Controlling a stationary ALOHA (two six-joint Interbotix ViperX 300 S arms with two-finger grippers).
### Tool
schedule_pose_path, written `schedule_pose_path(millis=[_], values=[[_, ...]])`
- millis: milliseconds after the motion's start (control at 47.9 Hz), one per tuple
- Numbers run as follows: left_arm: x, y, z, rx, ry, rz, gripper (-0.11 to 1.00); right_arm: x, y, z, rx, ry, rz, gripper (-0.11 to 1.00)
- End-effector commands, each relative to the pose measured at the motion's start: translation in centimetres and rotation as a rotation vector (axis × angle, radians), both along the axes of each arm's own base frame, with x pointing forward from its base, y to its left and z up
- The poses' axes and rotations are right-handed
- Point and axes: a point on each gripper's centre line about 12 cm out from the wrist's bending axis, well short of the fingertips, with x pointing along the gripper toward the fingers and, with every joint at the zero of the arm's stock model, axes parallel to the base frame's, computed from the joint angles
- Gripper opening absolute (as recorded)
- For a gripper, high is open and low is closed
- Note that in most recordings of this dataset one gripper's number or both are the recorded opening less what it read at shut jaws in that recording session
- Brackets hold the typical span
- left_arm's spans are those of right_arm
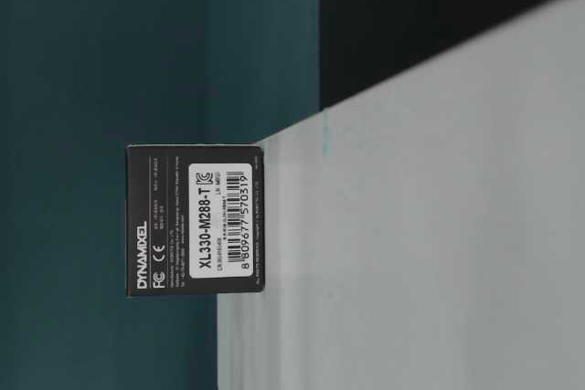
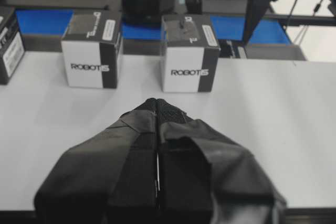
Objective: Place the box from the black base onto the white base.
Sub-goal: 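Lower the open right gripper around the black box and close it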
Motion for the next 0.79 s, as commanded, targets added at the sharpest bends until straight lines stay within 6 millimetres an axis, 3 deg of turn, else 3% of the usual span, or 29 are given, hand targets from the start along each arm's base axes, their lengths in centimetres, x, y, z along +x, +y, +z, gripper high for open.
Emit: schedule_pose_path(millis=[0,543,773], values=[[0.1,0.0,1.2,-0.004,-0.029,-0.001,-0.06,0.5,0.1,-0.2,-0.005,-0.002,0.001,1.0],[0.1,0.0,1.3,-0.005,-0.034,-0.001,-0.06,1.1,0.1,-0.4,0.002,-0.018,0.003,1.0],[0.1,0.0,1.4,-0.005,-0.035,-0.001,-0.06,2.2,0.0,-0.2,0.009,-0.062,0.015,1.0]])
